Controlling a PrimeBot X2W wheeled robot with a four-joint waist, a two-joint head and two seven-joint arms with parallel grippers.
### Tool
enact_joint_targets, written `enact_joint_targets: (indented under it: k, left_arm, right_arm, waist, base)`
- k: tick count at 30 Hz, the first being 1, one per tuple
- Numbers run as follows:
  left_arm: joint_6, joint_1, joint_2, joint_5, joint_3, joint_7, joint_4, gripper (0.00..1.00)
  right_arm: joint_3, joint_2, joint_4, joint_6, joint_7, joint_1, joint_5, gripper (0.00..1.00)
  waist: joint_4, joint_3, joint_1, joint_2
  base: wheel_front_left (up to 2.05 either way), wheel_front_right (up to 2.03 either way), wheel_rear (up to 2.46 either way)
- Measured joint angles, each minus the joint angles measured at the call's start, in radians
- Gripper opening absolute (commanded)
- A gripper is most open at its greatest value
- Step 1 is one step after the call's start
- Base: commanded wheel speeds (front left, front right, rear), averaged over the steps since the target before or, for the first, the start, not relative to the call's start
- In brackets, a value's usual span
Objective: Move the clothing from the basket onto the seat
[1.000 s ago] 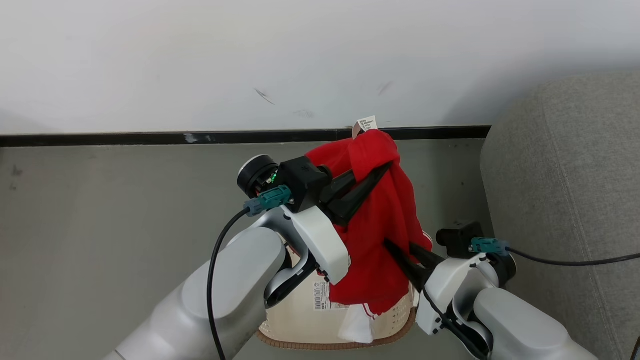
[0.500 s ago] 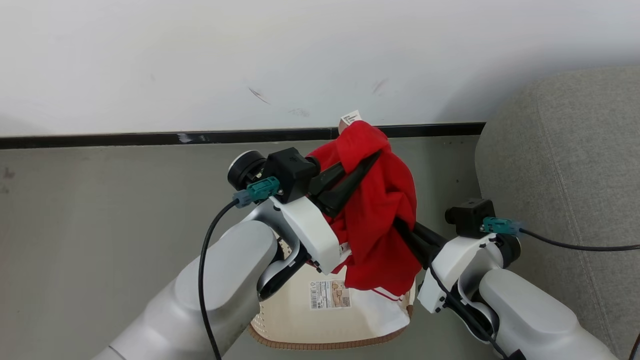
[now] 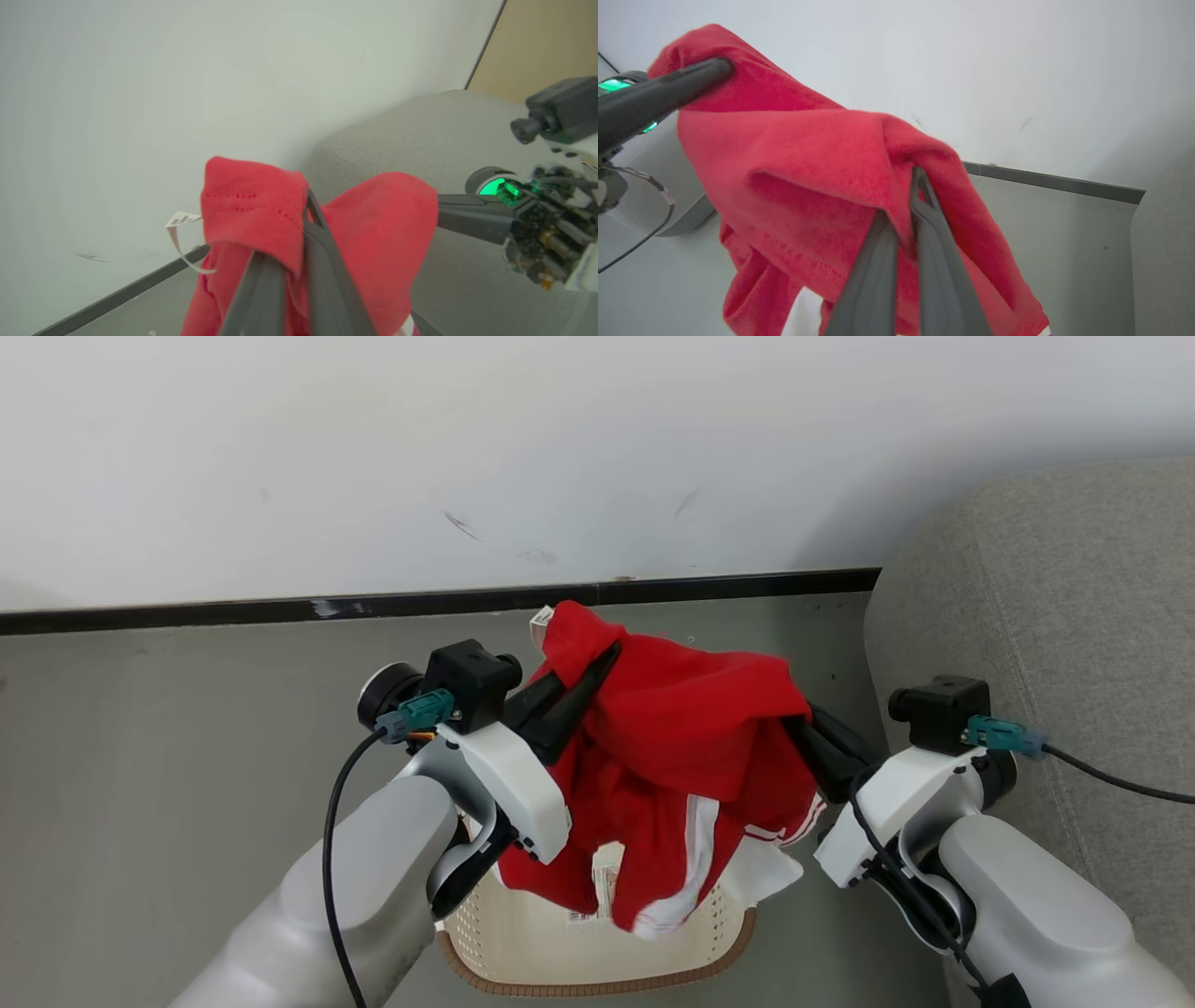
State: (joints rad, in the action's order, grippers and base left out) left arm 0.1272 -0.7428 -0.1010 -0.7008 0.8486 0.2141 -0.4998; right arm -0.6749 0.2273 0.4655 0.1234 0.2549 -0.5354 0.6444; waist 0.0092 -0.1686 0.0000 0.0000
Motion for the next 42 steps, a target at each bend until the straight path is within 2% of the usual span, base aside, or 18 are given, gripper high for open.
enact_joint_targets:
  k: [15,23,24,25,26,36,42]
  left_arm:
    - [0.000,0.051,0.003,-0.029,0.015,0.013,-0.100,0.00]
    - [0.000,0.059,0.009,-0.036,0.034,0.017,-0.129,0.00]
    - [0.000,0.059,0.009,-0.038,0.033,0.017,-0.135,0.28]
    - [0.000,0.059,0.009,-0.039,0.032,0.018,-0.141,0.47]
    - [0.000,0.059,0.009,-0.039,0.031,0.018,-0.147,1.00]
    - [0.000,0.059,0.005,-0.046,0.025,0.026,-0.189,1.00]
    - [0.000,0.059,0.003,-0.041,0.039,0.033,-0.186,1.00]
  right_arm:
    - [0.116,-0.016,-0.141,0.000,0.000,0.029,-0.030,0.00]
    - [0.145,-0.028,-0.201,0.000,0.000,0.052,-0.040,0.00]
    - [0.149,-0.029,-0.207,0.000,0.000,0.056,-0.040,0.00]
    - [0.153,-0.030,-0.211,0.000,0.000,0.060,-0.040,0.00]
    - [0.158,-0.031,-0.216,0.000,0.000,0.062,-0.040,0.00]
    - [0.227,-0.023,-0.272,0.000,0.000,0.061,-0.050,0.00]
    - [0.290,0.004,-0.305,0.000,0.000,0.064,-0.071,0.00]
  waist:
    - [-0.043,0.001,0.0000,0.0000]
    - [-0.066,-0.007,0.0000,0.0000]
    - [-0.069,-0.009,0.0000,0.0000]
    - [-0.071,-0.010,0.0000,0.0000]
    - [-0.074,-0.012,0.0000,0.0000]
    - [-0.096,-0.019,0.0000,0.0000]
    - [-0.111,-0.012,0.0000,0.0000]
  base:
    - [0.00,0.00,0.00]
    - [0.00,0.00,0.00]
    - [0.00,0.00,0.00]
    - [0.00,0.00,0.00]
    - [0.00,0.00,0.00]
    - [0.00,0.00,0.00]
    - [0.00,0.00,0.00]
